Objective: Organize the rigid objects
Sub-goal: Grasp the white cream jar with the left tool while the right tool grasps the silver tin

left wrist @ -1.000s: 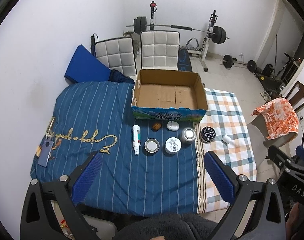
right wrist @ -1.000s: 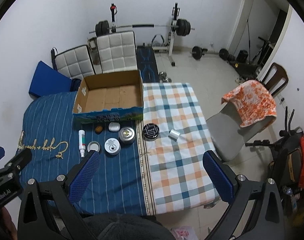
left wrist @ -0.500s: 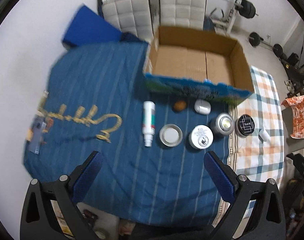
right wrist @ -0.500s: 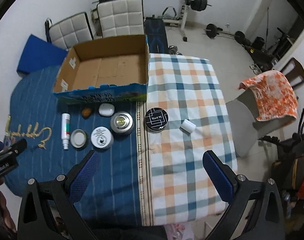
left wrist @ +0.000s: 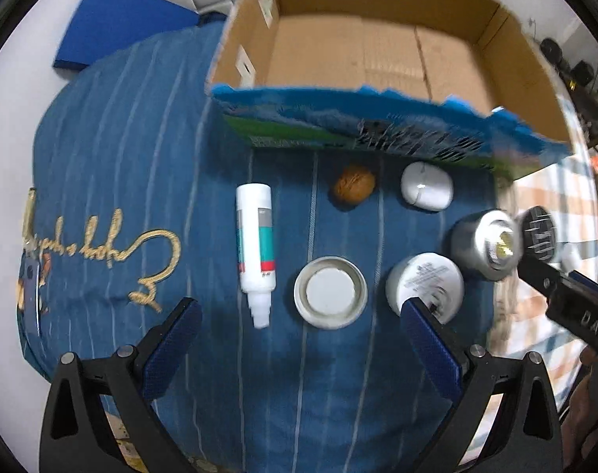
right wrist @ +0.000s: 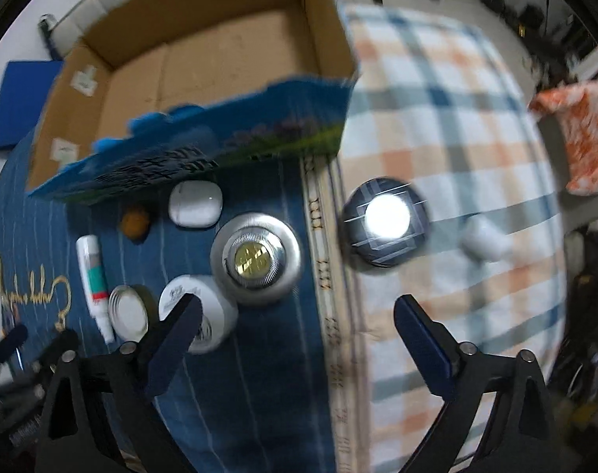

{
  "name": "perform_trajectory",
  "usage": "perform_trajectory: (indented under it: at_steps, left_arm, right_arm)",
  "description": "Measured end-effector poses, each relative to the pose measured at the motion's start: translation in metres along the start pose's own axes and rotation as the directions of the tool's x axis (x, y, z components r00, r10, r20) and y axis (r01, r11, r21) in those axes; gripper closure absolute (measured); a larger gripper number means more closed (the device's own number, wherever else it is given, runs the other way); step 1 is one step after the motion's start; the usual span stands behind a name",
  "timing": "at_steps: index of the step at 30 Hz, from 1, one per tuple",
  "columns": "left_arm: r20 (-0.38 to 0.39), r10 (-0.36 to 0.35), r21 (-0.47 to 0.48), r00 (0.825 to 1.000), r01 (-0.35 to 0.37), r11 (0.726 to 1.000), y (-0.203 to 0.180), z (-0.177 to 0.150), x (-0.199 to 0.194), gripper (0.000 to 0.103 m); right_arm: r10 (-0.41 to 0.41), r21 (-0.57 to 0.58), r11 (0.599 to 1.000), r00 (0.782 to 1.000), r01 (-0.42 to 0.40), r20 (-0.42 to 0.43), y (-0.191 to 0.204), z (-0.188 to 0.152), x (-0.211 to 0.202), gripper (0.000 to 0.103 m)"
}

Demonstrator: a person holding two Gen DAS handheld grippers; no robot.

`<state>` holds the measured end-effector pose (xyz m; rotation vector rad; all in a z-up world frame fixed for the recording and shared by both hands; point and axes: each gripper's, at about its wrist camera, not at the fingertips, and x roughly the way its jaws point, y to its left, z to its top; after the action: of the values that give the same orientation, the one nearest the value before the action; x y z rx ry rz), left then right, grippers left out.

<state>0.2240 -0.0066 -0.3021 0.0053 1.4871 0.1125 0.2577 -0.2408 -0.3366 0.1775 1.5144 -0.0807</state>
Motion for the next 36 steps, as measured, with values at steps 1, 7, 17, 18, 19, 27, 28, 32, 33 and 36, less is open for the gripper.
perform_trajectory:
  at_steps: [1,7,17,18,19,27,28,32,33,36]
  left_arm:
    - [-0.013,0.009,0.005,1.000,-0.009,1.000,-0.001,0.004,0.010,0.000]
    - [-0.073,0.008,0.019,0.997,-0.007,1.000,-0.006,0.017,0.048,0.000]
    - [-0.092,-0.004,0.064,0.996,0.010,0.998,-0.017,0.014,0.060,0.000]
    - [-0.093,-0.011,0.074,0.996,0.018,0.997,-0.020,0.013,0.059,0.000]
    - [-0.096,-0.021,0.087,0.995,0.029,0.996,-0.025,0.011,0.058,0.000]
    - [-0.155,-0.097,0.186,0.983,0.125,0.975,-0.079,-0.001,0.066,0.000]
    - [-0.160,-0.098,0.201,0.982,0.129,0.971,-0.088,-0.001,0.068,0.000]
    - [-0.189,-0.071,0.269,0.979,0.121,0.955,-0.121,0.003,0.083,0.006]
    - [-0.192,-0.056,0.288,0.980,0.110,0.951,-0.129,0.006,0.088,0.016]
    - [-0.226,-0.035,0.323,0.973,0.109,0.940,-0.148,0.018,0.103,0.037]
  right_arm:
    - [0.015,0.019,1.000,1.000,-0.014,-0.021,0.001,0.005,0.013,0.006]
    - [0.083,0.110,0.991,0.992,-0.073,-0.091,0.012,0.021,0.064,0.008]
    - [0.029,0.109,0.994,0.987,-0.011,-0.160,0.014,0.022,0.096,0.029]
    - [0.011,0.100,0.995,0.985,0.006,-0.171,0.009,0.019,0.096,0.029]
    - [0.002,0.095,0.995,0.983,0.016,-0.184,0.003,0.014,0.096,0.029]
    - [-0.039,0.138,0.988,0.966,0.077,-0.257,-0.055,-0.024,0.092,0.029]
    - [-0.036,0.151,0.985,0.966,0.077,-0.257,-0.061,-0.027,0.092,0.029]
    - [0.002,0.192,0.980,0.966,0.049,-0.258,-0.075,-0.029,0.094,0.029]
    - [0.002,0.189,0.981,0.966,0.049,-0.259,-0.070,-0.025,0.098,0.029]
    - [-0.006,0.173,0.983,0.962,0.055,-0.273,-0.072,-0.020,0.091,0.029]
